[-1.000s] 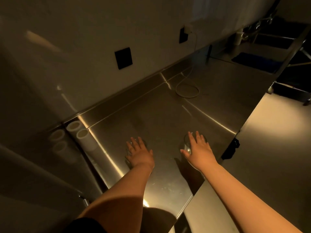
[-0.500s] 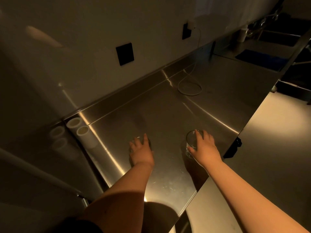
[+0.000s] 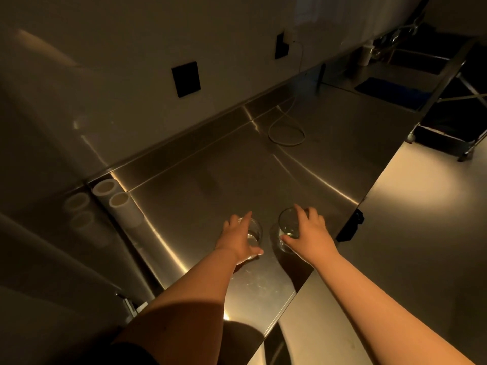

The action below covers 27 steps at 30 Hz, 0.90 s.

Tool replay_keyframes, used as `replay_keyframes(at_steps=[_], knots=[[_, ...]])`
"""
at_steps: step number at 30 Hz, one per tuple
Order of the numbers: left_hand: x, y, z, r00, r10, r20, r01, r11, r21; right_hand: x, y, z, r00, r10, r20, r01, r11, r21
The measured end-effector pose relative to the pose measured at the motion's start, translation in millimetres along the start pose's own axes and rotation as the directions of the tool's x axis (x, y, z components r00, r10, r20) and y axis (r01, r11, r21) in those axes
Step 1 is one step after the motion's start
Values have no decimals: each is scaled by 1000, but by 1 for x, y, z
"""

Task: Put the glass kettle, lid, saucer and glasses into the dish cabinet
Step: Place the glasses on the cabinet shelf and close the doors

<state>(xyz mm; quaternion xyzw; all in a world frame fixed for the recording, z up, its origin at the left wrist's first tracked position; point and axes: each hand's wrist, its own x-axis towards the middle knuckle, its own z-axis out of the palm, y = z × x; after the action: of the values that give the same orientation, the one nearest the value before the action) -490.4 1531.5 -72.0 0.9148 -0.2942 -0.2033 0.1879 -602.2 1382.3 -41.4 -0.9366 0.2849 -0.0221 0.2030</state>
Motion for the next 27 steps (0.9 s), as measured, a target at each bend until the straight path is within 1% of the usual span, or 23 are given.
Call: replay_keyframes(at_steps=[3, 6, 8, 10, 14, 17, 19, 21, 23, 25, 27], knots=[[-1, 2, 3, 998, 20, 61, -17, 998, -56, -4, 1, -5, 999, -9, -51, 12, 999, 44], [-3, 4, 4, 994, 46, 96, -38, 995, -91, -8, 0, -17, 986, 6, -165, 10, 995, 100], [-4, 6, 4, 991, 74, 114, -58, 989, -137, -9, -3, -29, 966, -8, -257, 53, 984, 170], [-5, 10, 4, 987, 89, 136, -62, 979, -193, -9, -9, -42, 953, -68, -296, 136, 967, 215], [-6, 17, 4, 980, 106, 169, -57, 960, -275, -13, -27, -55, 935, -233, -266, 285, 943, 175], [-6, 18, 5, 978, 133, 158, -77, 945, -318, -15, -37, -54, 935, -285, -213, 326, 927, 188], [-6, 17, 7, 981, 135, 137, -91, 953, -290, -16, -41, -50, 932, -327, -159, 353, 918, 182], [-6, 16, 7, 984, 116, 137, -74, 957, -280, -16, -44, -46, 924, -365, -115, 379, 911, 160], [-5, 14, 7, 986, 76, 148, -31, 957, -288, -16, -43, -43, 926, -370, -76, 377, 913, 152], [-4, 13, 7, 989, 47, 141, -12, 970, -242, -16, -42, -40, 934, -355, -47, 358, 922, 149], [-5, 13, 8, 993, 28, 114, -16, 994, -108, -17, -41, -36, 937, -349, -27, 349, 928, 131]])
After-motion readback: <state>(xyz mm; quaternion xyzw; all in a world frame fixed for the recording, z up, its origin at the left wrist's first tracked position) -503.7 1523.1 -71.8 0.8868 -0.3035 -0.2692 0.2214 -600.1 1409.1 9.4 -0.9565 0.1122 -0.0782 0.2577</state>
